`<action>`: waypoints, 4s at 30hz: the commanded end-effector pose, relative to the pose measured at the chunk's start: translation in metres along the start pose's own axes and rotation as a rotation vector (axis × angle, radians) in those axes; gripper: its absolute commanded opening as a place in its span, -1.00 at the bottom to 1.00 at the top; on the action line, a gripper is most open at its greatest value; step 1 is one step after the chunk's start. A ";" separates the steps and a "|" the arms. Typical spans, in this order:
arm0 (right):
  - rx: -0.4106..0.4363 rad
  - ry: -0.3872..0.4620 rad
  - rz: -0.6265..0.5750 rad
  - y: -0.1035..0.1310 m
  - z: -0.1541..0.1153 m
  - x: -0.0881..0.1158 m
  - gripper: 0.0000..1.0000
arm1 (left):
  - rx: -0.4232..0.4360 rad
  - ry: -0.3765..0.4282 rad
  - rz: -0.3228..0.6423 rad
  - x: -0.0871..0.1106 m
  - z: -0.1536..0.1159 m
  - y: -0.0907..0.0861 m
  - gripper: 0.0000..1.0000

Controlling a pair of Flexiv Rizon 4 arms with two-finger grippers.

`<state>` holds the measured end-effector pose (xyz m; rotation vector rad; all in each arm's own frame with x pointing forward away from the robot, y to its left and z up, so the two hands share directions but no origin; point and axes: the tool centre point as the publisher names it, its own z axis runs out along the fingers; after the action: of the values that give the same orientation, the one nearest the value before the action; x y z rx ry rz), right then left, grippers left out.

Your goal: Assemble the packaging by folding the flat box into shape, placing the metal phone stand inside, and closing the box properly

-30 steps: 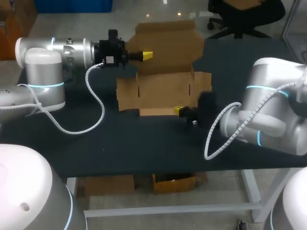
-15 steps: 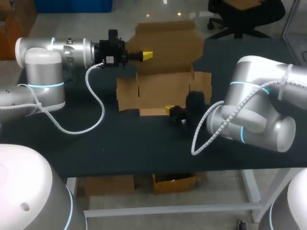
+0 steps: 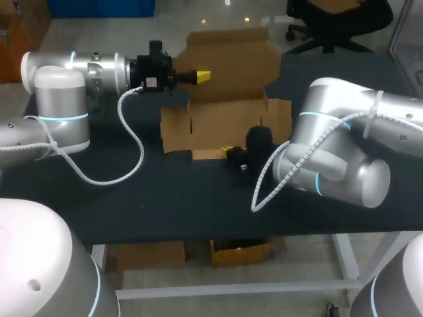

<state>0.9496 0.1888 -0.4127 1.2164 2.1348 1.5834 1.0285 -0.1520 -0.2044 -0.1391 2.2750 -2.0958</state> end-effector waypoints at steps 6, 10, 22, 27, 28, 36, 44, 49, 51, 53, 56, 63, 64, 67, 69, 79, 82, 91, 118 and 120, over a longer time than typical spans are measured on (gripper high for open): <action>-0.008 -0.086 0.011 -0.005 0.012 -0.001 -1.00 | 0.002 0.000 0.001 0.001 0.000 0.003 -1.00; -0.007 -0.086 0.015 -0.006 0.013 -0.002 -1.00 | 0.002 0.000 0.001 0.001 0.000 0.003 -1.00; -0.011 -0.088 0.015 -0.007 0.007 0.001 -1.00 | 0.002 0.000 0.001 0.001 0.000 0.003 -1.00; -0.006 -0.090 0.021 -0.010 0.009 -0.001 -1.00 | 0.002 0.000 0.001 0.001 0.000 0.003 -1.00; -0.002 -0.090 0.023 -0.011 0.009 -0.002 -1.00 | 0.002 0.000 0.001 0.001 0.000 0.003 -1.00; 0.008 -0.100 0.028 -0.015 0.014 -0.004 -1.00 | 0.002 0.000 0.001 0.001 0.000 0.003 -1.00; 0.009 -0.100 0.031 -0.016 0.012 -0.003 -1.00 | 0.002 0.000 0.001 0.001 0.000 0.003 -1.00; 0.009 -0.100 0.031 -0.016 0.012 -0.003 -1.00 | 0.002 0.000 0.001 0.001 0.000 0.003 -1.00; 0.009 -0.100 0.031 -0.016 0.012 -0.003 -1.00 | 0.002 0.000 0.001 0.001 0.000 0.003 -1.00; 0.009 -0.100 0.031 -0.016 0.012 -0.003 -1.00 | 0.002 0.000 0.001 0.001 0.000 0.003 -1.00; 0.009 -0.100 0.031 -0.016 0.012 -0.003 -1.00 | 0.002 0.000 0.001 0.001 0.000 0.003 -1.00; 0.009 -0.100 0.031 -0.016 0.012 -0.003 -1.00 | 0.002 0.000 0.001 0.001 0.000 0.003 -1.00; 0.009 -0.100 0.031 -0.016 0.012 -0.003 -1.00 | 0.002 0.000 0.001 0.001 0.000 0.003 -1.00; 0.009 -0.100 0.031 -0.016 0.012 -0.003 -1.00 | 0.000 0.010 0.002 0.012 0.001 0.003 -1.00; 0.009 -0.100 0.031 -0.016 0.012 -0.003 -1.00 | 0.000 0.011 0.002 0.020 0.001 0.003 -1.00; 0.009 -0.100 0.031 -0.016 0.012 -0.003 -1.00 | -0.019 0.014 -0.062 0.043 0.003 0.006 -1.00; 0.009 -0.100 0.031 -0.016 0.012 -0.003 -1.00 | -0.016 0.021 -0.079 0.046 0.003 0.009 -1.00; 0.009 -0.100 0.031 -0.016 0.012 -0.003 -1.00 | -0.007 0.042 -0.127 0.051 0.002 0.020 -1.00; 0.009 -0.100 0.031 -0.016 0.012 -0.003 -1.00 | -0.052 0.066 -0.178 0.059 0.002 0.027 -1.00; 0.009 -0.100 0.031 -0.016 0.012 -0.003 -1.00 | -0.056 0.066 -0.178 0.060 0.002 0.027 -1.00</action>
<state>0.9512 0.1901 -0.4271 1.3075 2.0780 1.4979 0.9707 -0.1562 -0.2269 -0.2837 2.4393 -2.1583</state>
